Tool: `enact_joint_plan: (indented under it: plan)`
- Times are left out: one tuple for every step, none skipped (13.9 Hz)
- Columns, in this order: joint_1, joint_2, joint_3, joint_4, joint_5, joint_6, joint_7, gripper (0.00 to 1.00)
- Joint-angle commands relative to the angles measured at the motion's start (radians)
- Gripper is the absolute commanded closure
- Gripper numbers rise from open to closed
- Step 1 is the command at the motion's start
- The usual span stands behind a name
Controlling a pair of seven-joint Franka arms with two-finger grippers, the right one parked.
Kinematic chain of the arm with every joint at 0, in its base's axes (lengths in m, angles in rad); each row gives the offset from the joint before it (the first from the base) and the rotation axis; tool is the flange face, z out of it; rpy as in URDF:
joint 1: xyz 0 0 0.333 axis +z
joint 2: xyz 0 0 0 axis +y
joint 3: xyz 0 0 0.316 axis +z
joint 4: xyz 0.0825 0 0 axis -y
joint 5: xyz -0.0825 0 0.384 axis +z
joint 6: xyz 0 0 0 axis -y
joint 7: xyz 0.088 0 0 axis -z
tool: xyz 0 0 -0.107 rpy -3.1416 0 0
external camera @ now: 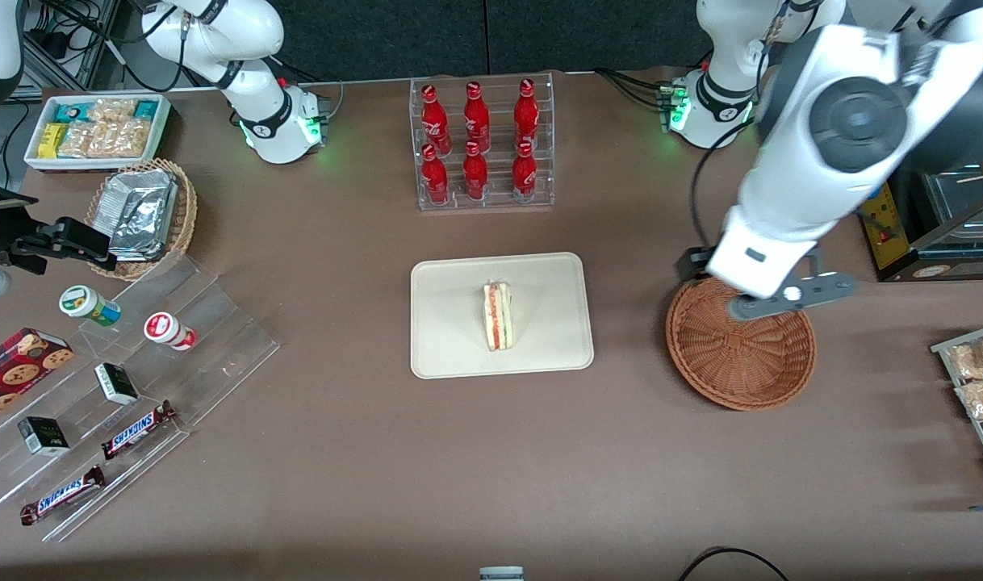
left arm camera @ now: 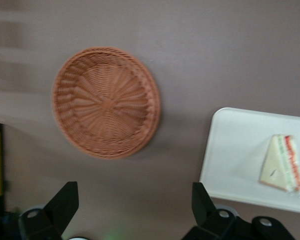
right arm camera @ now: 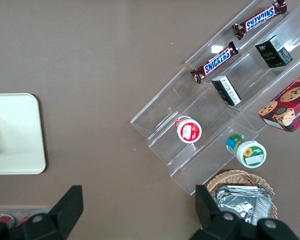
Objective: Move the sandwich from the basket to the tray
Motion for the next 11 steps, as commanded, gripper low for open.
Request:
enact_joint_plan:
  plan:
    - [0.099, -0.078, -0.01, -0.029, -0.038, -0.045, 0.148, 0.0]
    - [0.135, -0.099, -0.008, -0.029, -0.067, -0.066, 0.19, 0.0]
    - [0.163, -0.118, -0.007, -0.029, -0.09, -0.089, 0.231, 0.0]
    - [0.166, -0.132, 0.001, -0.029, -0.094, -0.109, 0.264, 0.0]
    - [0.154, -0.136, 0.042, -0.029, -0.096, -0.123, 0.281, 0.0]
    - [0.144, -0.139, 0.077, -0.033, -0.098, -0.128, 0.305, 0.0]
    - [0.139, -0.141, 0.101, -0.036, -0.098, -0.134, 0.333, 0.0]
    - [0.139, -0.144, 0.124, -0.038, -0.098, -0.135, 0.348, 0.0]
    - [0.139, -0.15, 0.144, -0.036, -0.098, -0.14, 0.373, 0.0]
    - [0.139, -0.156, 0.159, -0.039, -0.098, -0.14, 0.399, 0.0]
    - [0.136, -0.156, 0.167, -0.043, -0.098, -0.143, 0.41, 0.0]
